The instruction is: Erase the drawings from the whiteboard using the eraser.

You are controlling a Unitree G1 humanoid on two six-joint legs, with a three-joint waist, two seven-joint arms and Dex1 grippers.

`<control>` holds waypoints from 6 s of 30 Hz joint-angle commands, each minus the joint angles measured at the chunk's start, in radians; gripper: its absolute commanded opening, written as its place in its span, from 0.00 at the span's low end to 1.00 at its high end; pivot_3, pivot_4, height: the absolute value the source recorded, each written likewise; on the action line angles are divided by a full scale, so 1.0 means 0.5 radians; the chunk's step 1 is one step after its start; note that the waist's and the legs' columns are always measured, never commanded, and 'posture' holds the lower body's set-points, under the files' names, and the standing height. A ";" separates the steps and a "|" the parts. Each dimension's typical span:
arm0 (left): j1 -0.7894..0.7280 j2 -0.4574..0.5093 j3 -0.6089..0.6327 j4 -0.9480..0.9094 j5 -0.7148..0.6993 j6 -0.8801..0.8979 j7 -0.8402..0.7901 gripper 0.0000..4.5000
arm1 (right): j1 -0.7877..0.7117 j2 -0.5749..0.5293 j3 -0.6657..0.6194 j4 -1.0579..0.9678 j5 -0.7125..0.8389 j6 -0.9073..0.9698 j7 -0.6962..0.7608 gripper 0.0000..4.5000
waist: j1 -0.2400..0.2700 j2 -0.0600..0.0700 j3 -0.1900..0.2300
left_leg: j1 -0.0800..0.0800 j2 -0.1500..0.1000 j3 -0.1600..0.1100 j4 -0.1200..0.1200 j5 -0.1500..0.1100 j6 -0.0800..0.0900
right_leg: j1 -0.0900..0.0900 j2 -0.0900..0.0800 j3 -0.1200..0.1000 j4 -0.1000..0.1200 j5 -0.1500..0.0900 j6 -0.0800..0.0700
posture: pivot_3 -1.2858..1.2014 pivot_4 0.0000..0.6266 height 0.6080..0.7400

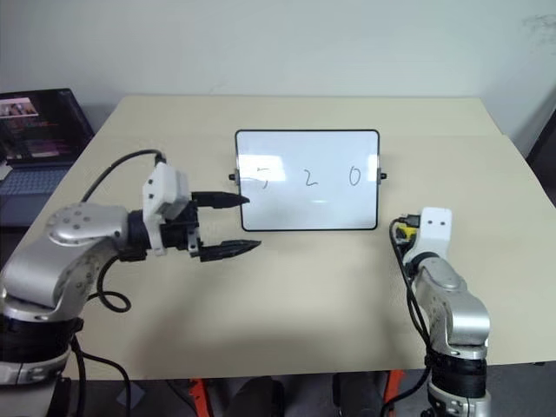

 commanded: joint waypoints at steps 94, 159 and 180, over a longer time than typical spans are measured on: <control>0.558 -0.544 0.162 -0.204 0.626 -0.150 1.102 1.00 | -2.016 0.651 0.633 3.148 -0.734 -2.220 0.228 0.28 | -0.008 -0.002 -0.002 | -0.007 0.000 0.004 0.006 0.002 -0.004 | -0.014 -0.006 0.000 0.016 0.003 -0.001 | 0.52 0.24 1.00; 0.596 -0.540 0.208 -0.340 0.620 -0.060 1.155 1.00 | -1.592 0.716 0.770 3.180 -0.937 -2.276 0.408 0.28 | -0.008 -0.006 -0.006 | 0.018 -0.001 0.005 0.013 0.003 -0.005 | 0.006 -0.006 0.002 0.031 0.004 -0.003 | 0.52 0.24 1.00; 0.495 -0.553 0.133 -0.264 0.624 -0.083 1.138 1.00 | -1.945 0.709 0.528 2.700 -0.649 -2.165 0.370 0.28 | -0.006 -0.007 -0.004 | 0.011 0.000 0.004 0.000 0.003 -0.005 | -0.001 -0.006 0.000 0.017 0.004 -0.003 | 0.52 0.24 1.00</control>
